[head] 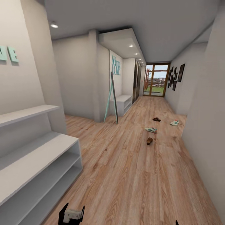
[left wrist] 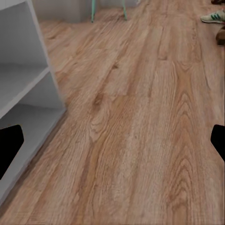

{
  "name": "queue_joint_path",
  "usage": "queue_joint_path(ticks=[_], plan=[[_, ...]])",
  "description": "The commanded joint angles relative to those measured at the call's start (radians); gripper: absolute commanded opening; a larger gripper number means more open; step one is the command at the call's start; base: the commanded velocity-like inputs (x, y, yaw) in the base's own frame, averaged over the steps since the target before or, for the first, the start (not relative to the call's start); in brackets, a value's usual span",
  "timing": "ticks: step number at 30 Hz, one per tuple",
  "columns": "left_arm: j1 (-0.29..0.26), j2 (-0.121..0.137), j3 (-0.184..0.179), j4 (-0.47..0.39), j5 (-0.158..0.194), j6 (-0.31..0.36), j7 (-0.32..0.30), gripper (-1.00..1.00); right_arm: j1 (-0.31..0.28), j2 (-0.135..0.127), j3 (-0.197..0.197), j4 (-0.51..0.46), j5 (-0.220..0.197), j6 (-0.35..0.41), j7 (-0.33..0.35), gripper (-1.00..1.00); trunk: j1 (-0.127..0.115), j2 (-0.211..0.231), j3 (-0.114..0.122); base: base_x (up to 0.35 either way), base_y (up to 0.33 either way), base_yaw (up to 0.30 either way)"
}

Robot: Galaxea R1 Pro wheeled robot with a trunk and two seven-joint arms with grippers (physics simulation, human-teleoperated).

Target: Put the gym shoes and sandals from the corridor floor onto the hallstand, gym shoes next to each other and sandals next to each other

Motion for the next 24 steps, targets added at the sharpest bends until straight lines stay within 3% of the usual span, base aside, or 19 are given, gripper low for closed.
queue_joint_path(ticks=[1, 13, 24], plan=[[-0.003, -0.002, -0.001, 0.003, 0.0, -0.001, -0.001, 1.0, -0.002, 0.002, 0.0, 0.001, 0.0, -0.001, 0.0, 1.0, 0.0, 0.0, 0.001, 0.0, 0.0, -0.221], [-0.012, -0.027, -0.04, 0.034, -0.021, -0.022, -0.003, 1.0, -0.008, 0.018, 0.002, 0.006, 0.0, -0.005, -0.001, 1.0, 0.0, 0.0, 0.016, 0.0, 0.0, -0.218], [-0.044, -0.037, -0.054, 0.042, -0.03, -0.029, -0.002, 1.0, -0.033, 0.024, 0.002, 0.001, 0.005, -0.005, -0.001, 1.0, 0.0, 0.0, 0.029, 0.0, 0.0, -0.214]])
